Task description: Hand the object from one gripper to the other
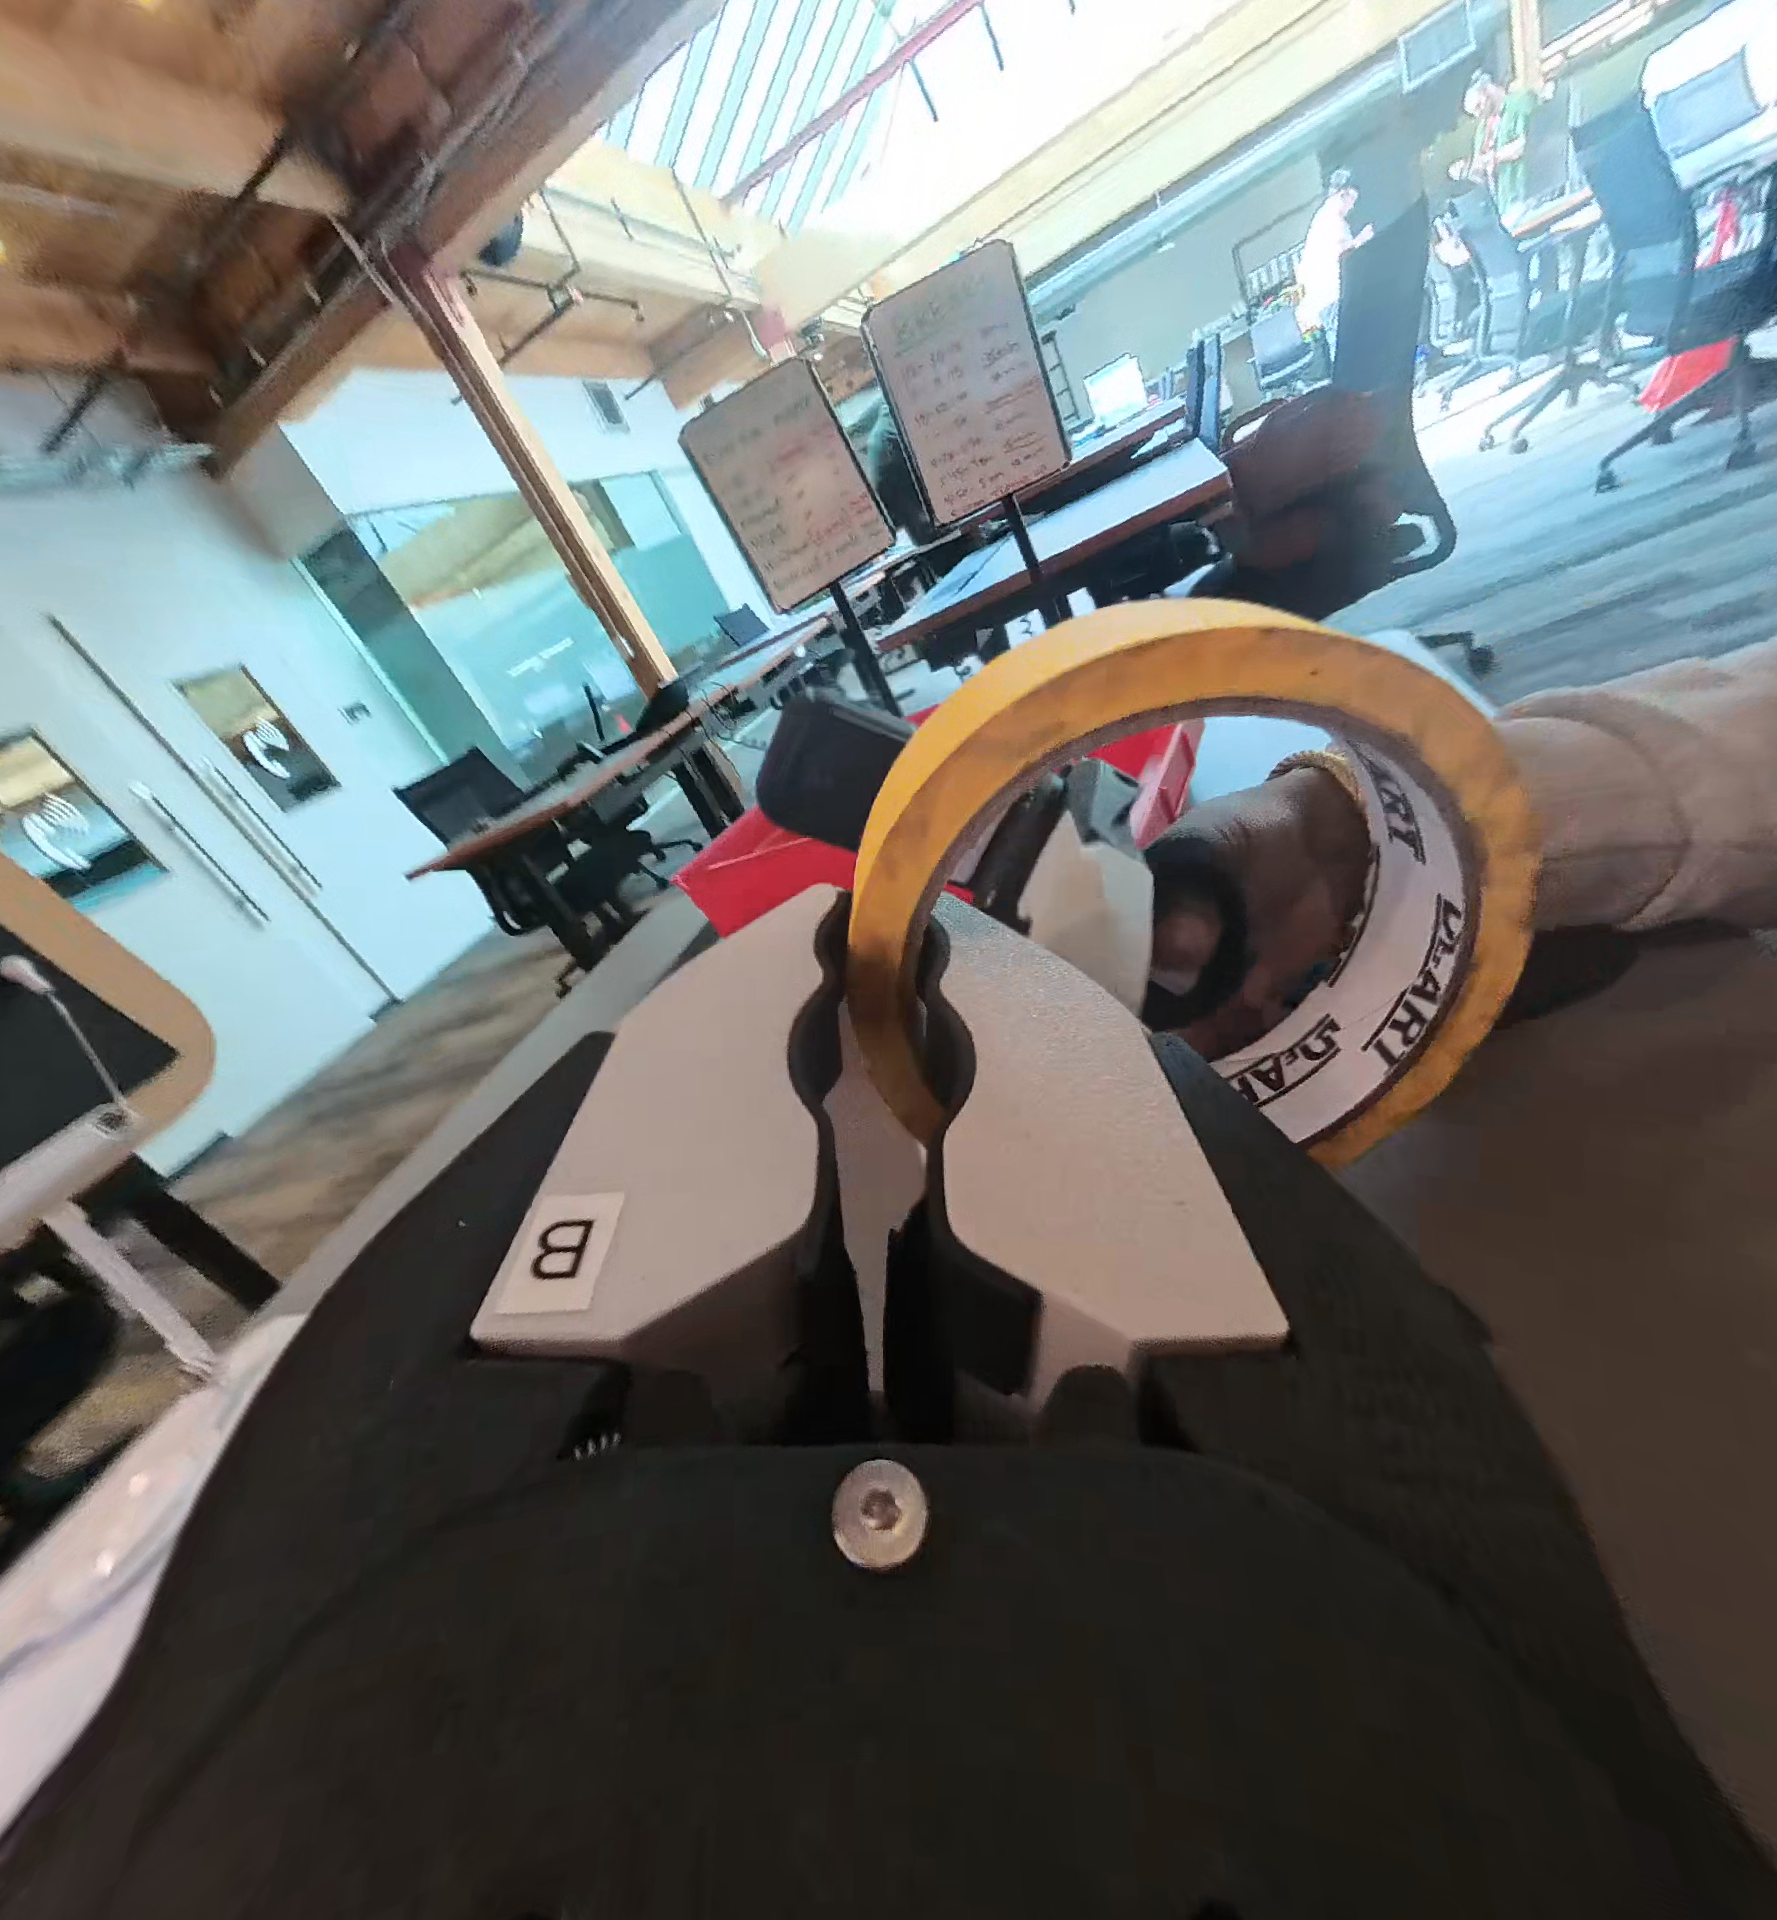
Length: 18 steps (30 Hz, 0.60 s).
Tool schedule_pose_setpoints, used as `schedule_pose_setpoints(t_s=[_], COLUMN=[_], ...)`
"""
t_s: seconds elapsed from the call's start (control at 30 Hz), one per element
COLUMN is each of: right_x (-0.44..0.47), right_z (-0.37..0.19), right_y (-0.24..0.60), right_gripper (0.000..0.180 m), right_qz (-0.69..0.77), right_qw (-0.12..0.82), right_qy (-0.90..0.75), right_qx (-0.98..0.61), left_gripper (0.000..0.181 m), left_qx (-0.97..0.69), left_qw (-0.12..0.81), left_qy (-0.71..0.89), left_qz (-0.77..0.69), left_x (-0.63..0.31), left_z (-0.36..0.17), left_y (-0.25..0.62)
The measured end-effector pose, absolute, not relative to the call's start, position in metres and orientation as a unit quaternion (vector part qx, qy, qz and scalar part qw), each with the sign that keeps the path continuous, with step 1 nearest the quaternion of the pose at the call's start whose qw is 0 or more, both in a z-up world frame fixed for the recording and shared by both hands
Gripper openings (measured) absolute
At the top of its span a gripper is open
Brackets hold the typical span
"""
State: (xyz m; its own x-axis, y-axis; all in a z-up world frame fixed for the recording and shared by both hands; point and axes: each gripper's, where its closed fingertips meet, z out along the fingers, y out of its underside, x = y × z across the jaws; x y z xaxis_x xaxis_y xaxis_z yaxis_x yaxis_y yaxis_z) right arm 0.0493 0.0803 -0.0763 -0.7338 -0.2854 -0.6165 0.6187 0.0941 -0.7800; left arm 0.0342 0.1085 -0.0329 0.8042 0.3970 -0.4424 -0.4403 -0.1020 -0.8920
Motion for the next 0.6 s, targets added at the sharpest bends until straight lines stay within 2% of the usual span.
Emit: schedule_pose_setpoints(t_s=[0.1, 0.23, 0.33, 0.43, 0.5, 0.6], right_x=[0.059, 0.048, 0.039, 0.032, 0.029, 0.034], right_z=[-0.085, -0.086, -0.074, -0.057, -0.052, -0.042], right_y=[0.077, 0.079, 0.085, 0.092, 0.095, 0.096], right_gripper=[0.012, 0.011, 0.011, 0.010, 0.011, 0.010], right_qz=[-0.636, -0.654, -0.695, -0.736, -0.743, -0.750], right_qw=[0.355, 0.296, 0.211, 0.097, 0.011, -0.066], right_qy=[0.675, 0.688, 0.682, 0.669, 0.669, 0.657], right_qx=[0.111, 0.112, 0.082, 0.037, 0.007, -0.039], left_gripper=[0.011, 0.017, 0.034, 0.040, 0.046, 0.047], left_qx=[-0.675, -0.675, -0.662, -0.684, -0.692, -0.696], left_qw=[0.654, 0.669, 0.697, 0.702, 0.702, 0.693], left_qy=[0.037, 0.018, -0.028, -0.119, -0.164, -0.165], left_qz=[0.340, 0.310, 0.272, 0.159, 0.033, -0.089], left_x=[0.036, 0.037, 0.032, 0.022, 0.027, 0.044], left_z=[-0.035, -0.036, -0.031, -0.045, -0.056, -0.063], left_y=[0.111, 0.114, 0.110, 0.109, 0.114, 0.122])
